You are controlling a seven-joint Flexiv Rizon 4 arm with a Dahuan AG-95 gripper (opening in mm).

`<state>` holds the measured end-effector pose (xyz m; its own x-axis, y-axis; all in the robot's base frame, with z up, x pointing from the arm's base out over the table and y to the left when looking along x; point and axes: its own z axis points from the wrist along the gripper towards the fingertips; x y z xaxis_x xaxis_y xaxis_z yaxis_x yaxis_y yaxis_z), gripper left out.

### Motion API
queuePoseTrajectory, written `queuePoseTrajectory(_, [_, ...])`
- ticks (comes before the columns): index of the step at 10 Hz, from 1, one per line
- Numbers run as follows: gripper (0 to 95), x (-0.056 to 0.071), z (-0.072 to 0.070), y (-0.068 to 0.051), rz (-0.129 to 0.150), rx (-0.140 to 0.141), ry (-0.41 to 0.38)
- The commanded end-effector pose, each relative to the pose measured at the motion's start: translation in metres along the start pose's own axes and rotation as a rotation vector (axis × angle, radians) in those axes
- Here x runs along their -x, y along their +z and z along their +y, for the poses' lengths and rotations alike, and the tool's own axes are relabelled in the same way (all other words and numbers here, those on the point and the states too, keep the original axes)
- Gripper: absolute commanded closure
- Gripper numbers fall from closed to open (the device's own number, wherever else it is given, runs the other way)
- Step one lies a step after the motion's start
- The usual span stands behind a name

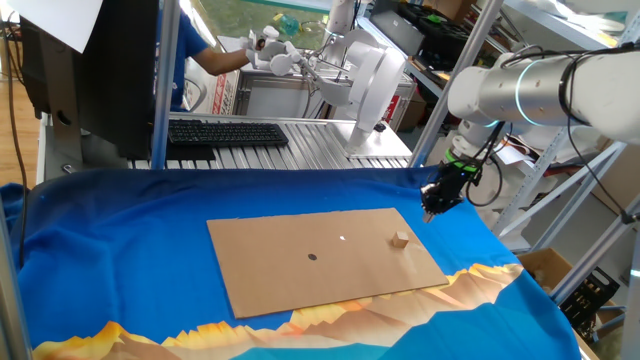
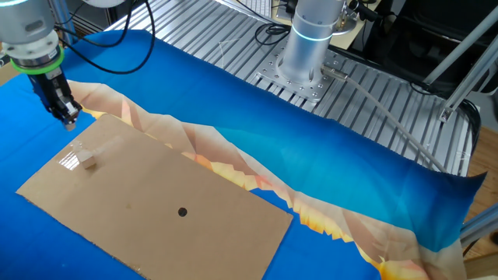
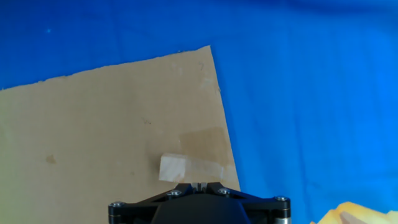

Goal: Use the gripper to push the small block from left to right

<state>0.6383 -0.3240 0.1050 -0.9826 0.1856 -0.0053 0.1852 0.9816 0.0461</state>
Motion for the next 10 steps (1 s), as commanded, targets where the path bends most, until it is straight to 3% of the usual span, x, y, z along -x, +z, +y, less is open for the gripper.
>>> queuePoseTrajectory(1, [95.0,0.0,0.0,0.0,0.001,-0.001,-0.004])
queuePoseTrajectory(4, [95.0,0.0,0.001,0.0,0.005,0.001,-0.012])
queuePoseTrajectory(7, [95.0,0.007,0.003,-0.01,0.025,0.001,-0.019])
queuePoseTrajectory(8, [95.0,0.007,0.003,-0.01,0.02,-0.008,-0.013])
queuePoseTrajectory(10, [95.0,0.007,0.003,-0.01,0.037,-0.025,0.008])
